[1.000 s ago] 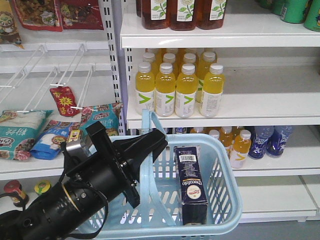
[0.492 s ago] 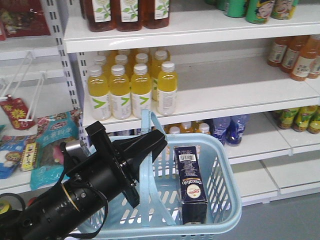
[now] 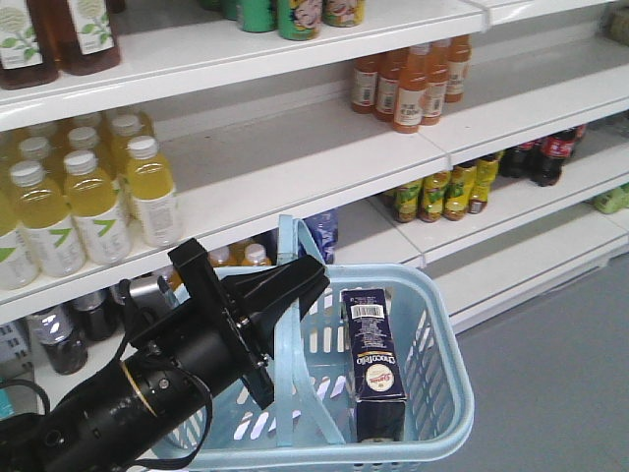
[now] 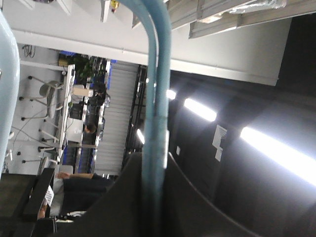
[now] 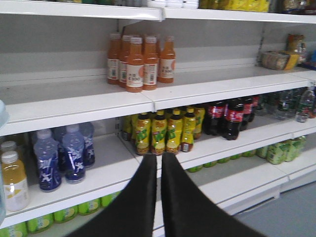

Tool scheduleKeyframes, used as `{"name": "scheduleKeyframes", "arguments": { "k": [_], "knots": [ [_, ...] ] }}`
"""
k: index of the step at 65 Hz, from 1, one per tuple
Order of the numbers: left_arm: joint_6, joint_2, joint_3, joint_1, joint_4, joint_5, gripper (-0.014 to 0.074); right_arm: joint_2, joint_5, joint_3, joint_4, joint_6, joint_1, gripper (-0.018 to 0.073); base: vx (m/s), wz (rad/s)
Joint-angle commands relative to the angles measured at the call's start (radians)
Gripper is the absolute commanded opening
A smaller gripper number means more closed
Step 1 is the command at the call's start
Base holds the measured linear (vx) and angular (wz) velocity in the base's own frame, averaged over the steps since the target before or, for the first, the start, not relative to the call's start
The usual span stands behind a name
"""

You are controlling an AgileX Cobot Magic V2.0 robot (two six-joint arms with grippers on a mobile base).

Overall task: Left arm holds basket, right arm returns cookies
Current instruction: 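Turn away from the shelves and drive toward the wooden counters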

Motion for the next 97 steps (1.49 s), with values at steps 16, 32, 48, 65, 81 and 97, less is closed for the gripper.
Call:
{"name": "scheduleKeyframes", "arguments": {
  "k": [16,32,48,65,81,97],
  "knots": [
    [-0.002,-0.04,-0.027,-0.006,-0.011,-0.256,-0.0003,-0.006,-0.076,0.017,-0.005,-0.006,-0.004,-0.0006,0.04,-0.56],
    [-0.002,-0.04,-0.027,-0.006,-0.011,-0.256,-0.0003,-0.006,-0.076,0.017,-0.005,-0.006,-0.004,-0.0006,0.05,-0.58],
    [-0.002,-0.04,-0.027,-0.006,-0.011,-0.256,-0.0003,-0.006,-0.076,0.017,-0.005,-0.006,-0.004,-0.0006,0.06,-0.61],
    [-0.002,-0.04,-0.027,-0.006,-0.011,-0.256,-0.0003,-0.006,-0.076,0.017,-0.005,-0.006,-0.004,-0.0006,0.09,-0.65],
    [-0.002,-0.04,-0.027,-0.006,-0.011,-0.256,-0.0003,-0.006,-0.076,0.017,-0.005,-0.006,-0.004,-0.0006,0.09,-0.66],
    [-0.002,-0.04,-0.027,-0.006,-0.011,-0.256,-0.0003,-0.006,-0.076,0.017,-0.005,-0.006,-0.004,-0.0006,0.1,-0.56]
  ]
}}
